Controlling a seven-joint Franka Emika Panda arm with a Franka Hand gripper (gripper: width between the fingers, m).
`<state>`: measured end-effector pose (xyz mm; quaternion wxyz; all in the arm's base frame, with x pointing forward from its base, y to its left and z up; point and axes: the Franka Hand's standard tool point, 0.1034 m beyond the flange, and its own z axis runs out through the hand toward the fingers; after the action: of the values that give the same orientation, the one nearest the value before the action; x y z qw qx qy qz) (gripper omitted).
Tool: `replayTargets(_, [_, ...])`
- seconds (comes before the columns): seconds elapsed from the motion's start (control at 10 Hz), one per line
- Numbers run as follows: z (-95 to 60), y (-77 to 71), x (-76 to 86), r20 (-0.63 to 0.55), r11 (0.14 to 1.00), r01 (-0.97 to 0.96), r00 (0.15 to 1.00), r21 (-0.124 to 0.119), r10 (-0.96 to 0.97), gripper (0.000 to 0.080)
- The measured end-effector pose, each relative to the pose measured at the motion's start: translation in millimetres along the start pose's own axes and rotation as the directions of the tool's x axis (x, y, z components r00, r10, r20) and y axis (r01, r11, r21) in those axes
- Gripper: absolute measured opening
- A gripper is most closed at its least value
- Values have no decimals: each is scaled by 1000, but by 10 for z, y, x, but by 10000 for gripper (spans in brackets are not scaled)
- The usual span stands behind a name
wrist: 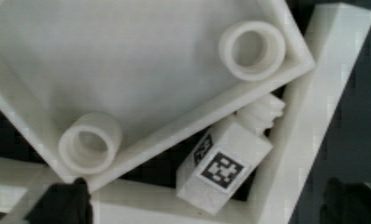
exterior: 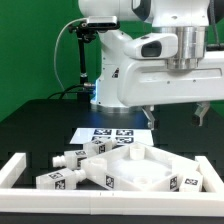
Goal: Assemble one leg
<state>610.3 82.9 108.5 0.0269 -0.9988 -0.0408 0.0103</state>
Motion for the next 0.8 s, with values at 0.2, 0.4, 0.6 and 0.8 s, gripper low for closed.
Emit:
replayTargets(0.2, [21, -21, 73, -1, 1000, -8, 1000, 16, 8, 650])
replayTargets(0.4, [31, -21, 67, 1, 1000, -8, 1000, 16, 8, 650])
replayTargets(0.6, [106, -49, 39, 19, 998, -69, 997, 10, 69, 650])
replayTargets(0.8, [338, -153, 155, 43, 980, -200, 979, 7, 199, 650])
